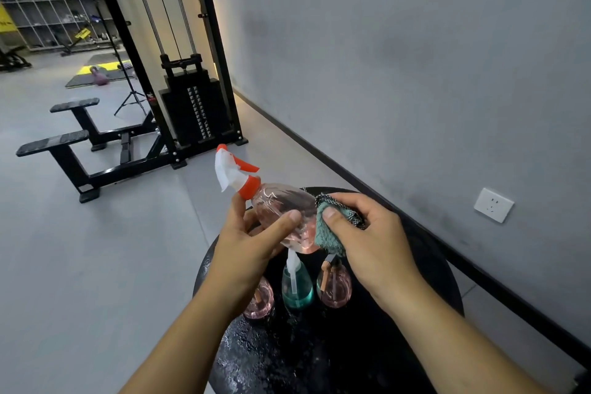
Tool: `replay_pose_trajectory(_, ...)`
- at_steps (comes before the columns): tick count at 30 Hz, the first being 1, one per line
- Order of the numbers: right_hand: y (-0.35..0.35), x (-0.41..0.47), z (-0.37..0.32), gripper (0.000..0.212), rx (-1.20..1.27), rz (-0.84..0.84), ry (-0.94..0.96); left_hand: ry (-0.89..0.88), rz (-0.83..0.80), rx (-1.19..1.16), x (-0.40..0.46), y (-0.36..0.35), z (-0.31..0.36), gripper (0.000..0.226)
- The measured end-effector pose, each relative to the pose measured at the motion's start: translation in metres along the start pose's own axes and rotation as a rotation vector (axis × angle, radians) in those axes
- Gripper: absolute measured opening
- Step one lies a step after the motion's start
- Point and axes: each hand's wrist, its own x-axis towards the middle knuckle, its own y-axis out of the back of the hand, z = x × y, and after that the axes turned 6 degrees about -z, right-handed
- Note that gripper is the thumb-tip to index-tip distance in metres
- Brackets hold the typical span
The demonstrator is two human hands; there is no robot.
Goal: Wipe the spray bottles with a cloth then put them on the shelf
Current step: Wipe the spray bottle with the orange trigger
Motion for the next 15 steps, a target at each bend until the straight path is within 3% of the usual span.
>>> replay_pose_trajectory(7, 0.005, 0.001, -0.005, 0.015, -0.007, 0.001, 0.035, 0.067, 0.032, -0.219, 0.007, 0.015, 0.003, 0.074)
replay_pose_trajectory(15, 0.018, 0.004, -0.002, 0.015, -0.011, 0.051, 0.048, 0.166, -0.010, -0.424, 0.003, 0.021, 0.008, 0.061)
